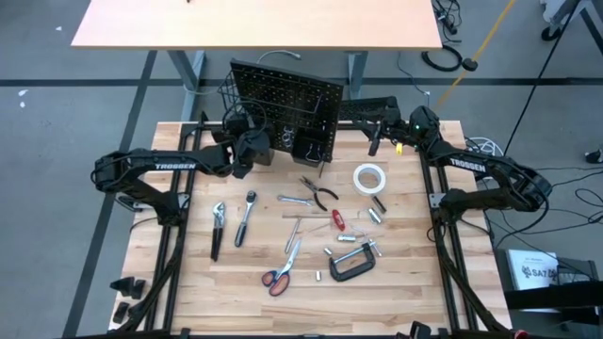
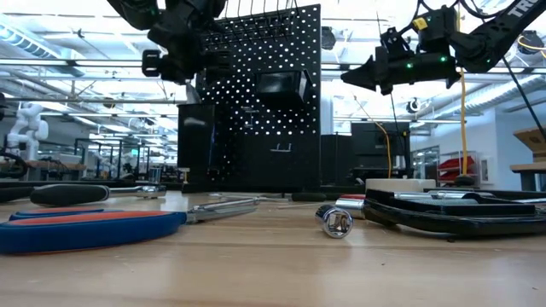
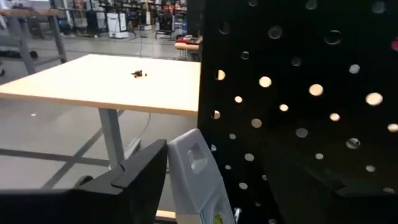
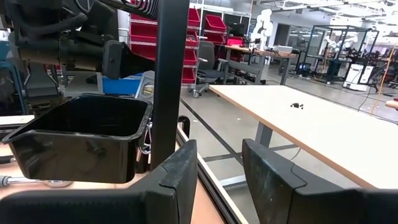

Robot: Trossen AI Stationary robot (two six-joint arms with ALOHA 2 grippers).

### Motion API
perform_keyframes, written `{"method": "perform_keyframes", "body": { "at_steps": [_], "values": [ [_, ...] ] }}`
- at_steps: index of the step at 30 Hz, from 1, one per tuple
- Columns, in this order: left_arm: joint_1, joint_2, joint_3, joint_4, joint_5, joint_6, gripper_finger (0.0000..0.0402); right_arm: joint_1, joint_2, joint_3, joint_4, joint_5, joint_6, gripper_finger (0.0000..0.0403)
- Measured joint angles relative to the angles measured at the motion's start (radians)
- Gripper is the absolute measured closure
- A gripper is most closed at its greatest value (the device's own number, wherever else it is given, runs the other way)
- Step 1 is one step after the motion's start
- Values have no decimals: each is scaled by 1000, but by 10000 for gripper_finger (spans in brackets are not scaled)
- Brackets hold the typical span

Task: Hang tools onto peg board
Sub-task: Put the gray spirit level into the left black bin on the peg board

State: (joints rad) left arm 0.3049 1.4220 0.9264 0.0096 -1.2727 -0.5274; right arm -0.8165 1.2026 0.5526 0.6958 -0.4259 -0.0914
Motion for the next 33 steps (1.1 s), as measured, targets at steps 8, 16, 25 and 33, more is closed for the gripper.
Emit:
{"method": "perform_keyframes", "body": {
  "at_steps": [8, 16, 25, 33],
  "values": [
    [-87, 0, 0, 6, -131, 205, 141, 0, 0, 0, -56, 0, -3, 283],
    [-200, -22, 0, 5, -226, 341, 143, 0, 0, 0, -99, -80, 5, 283],
    [-364, -45, 0, -132, -223, 431, 144, 69, 0, 0, -287, -142, 2, 285],
    [-575, -79, 0, -189, -32, 430, 144, 193, 10, -1, -305, -147, -51, 393]
  ]
}}
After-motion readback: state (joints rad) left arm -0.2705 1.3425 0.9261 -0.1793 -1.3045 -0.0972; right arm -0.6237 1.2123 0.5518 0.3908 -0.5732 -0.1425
